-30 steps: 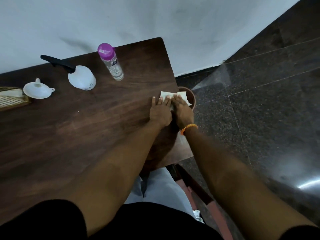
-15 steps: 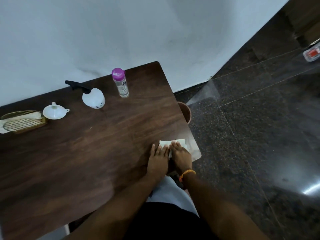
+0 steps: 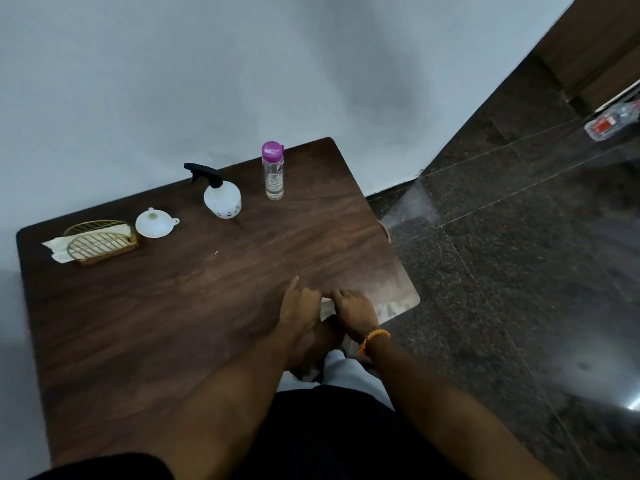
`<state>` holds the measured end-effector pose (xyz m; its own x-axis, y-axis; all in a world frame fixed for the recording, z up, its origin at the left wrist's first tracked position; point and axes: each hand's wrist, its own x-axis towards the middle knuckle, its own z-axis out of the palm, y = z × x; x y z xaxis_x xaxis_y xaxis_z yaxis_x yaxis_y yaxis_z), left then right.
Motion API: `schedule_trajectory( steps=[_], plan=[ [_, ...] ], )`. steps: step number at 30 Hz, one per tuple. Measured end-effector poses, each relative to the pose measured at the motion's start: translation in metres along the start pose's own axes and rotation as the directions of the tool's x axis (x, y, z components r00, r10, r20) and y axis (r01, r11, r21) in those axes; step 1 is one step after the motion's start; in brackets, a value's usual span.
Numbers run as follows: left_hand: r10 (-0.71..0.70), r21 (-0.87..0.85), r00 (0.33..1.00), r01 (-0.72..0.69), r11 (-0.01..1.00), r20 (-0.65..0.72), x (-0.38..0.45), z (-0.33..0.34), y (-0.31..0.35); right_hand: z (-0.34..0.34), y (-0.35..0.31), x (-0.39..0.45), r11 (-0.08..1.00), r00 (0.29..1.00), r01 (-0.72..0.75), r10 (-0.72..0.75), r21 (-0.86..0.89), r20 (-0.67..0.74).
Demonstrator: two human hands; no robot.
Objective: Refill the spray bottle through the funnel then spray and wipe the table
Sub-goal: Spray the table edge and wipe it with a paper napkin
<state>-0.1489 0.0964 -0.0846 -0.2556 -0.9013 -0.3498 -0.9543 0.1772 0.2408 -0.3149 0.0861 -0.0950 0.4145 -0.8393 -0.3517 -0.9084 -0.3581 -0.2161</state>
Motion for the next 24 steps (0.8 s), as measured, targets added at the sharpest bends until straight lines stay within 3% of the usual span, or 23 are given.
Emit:
schedule_trajectory(
  steps=[5,9,15,18,24],
  plan=[
    [-0.040,-0.175,0.998,0.030,0.984,-0.053,0.007,-0.023,-0.020,-0.027,-0.006,-0.003,1.000,0.997,-0.005,0.006,0.014,-0.079],
    [0.017,-0.192,0.993,-0.039,0.981,-0.115,0.021,-0.045,-0.014,-0.052,0.002,-0.006,1.000,0.988,-0.022,0.021,-0.003,-0.151],
    [0.218,-0.136,0.966,-0.237,0.962,-0.141,0.052,-0.063,0.016,-0.068,0.042,-0.011,0.993,0.978,-0.115,0.115,0.008,-0.174],
    [0.258,-0.100,0.956,-0.273,0.957,-0.136,0.073,-0.068,0.030,-0.077,0.065,-0.007,0.991,0.969,-0.135,0.137,0.026,-0.207],
    [0.289,-0.016,0.924,-0.302,0.953,-0.253,0.129,-0.083,0.065,-0.092,0.118,0.015,0.973,0.935,-0.192,0.221,0.128,-0.276]
  ],
)
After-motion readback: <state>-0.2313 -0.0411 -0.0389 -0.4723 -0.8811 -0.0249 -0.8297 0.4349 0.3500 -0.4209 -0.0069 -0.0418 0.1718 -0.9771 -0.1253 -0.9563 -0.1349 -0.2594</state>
